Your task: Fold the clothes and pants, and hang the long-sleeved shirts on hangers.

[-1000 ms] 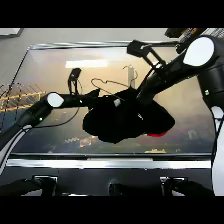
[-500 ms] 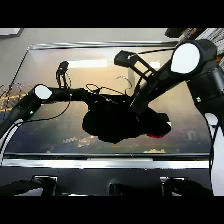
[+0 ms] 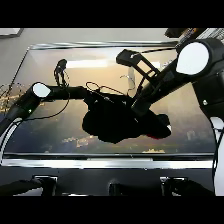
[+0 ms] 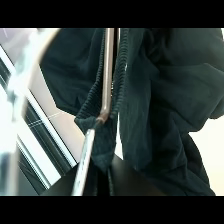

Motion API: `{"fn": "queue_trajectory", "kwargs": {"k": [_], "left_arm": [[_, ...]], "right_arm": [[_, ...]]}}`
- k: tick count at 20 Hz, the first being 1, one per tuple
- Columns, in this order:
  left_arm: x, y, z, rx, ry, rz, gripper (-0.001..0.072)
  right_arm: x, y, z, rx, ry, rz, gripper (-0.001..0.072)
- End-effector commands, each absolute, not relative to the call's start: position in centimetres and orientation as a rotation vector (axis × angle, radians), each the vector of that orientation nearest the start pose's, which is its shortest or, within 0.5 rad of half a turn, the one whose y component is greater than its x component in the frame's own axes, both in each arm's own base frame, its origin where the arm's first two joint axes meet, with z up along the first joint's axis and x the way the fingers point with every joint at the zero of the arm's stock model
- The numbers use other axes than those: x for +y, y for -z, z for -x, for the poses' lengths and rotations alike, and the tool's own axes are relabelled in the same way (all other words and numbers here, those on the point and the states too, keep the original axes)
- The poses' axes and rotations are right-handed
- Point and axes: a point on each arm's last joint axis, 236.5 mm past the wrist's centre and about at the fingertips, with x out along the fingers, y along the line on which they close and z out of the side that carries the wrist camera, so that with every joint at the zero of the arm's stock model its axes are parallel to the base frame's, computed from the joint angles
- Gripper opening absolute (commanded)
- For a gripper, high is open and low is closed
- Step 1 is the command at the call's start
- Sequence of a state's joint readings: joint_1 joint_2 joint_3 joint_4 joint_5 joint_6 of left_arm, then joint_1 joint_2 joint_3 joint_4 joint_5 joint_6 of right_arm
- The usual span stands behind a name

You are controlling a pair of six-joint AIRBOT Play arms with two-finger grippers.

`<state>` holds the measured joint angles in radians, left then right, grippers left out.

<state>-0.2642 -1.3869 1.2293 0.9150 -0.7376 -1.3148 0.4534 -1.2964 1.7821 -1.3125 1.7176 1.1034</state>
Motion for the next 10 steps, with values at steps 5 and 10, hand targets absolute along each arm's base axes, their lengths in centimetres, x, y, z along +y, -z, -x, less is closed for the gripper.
{"fn": "queue_trajectory", "kwargs": {"k": [5,10], "left_arm": [[-22.5,-10.0,-46.6,0.803,0.552,0.31,0.0021],[-22.5,-10.2,-46.5,0.805,0.556,0.309,0.0021]], "right_arm": [[21.7,-17.0,-30.4,1.124,-0.927,0.531,0.0027],[21.8,-15.8,-31.4,1.149,-0.911,0.534,0.0027]]}}
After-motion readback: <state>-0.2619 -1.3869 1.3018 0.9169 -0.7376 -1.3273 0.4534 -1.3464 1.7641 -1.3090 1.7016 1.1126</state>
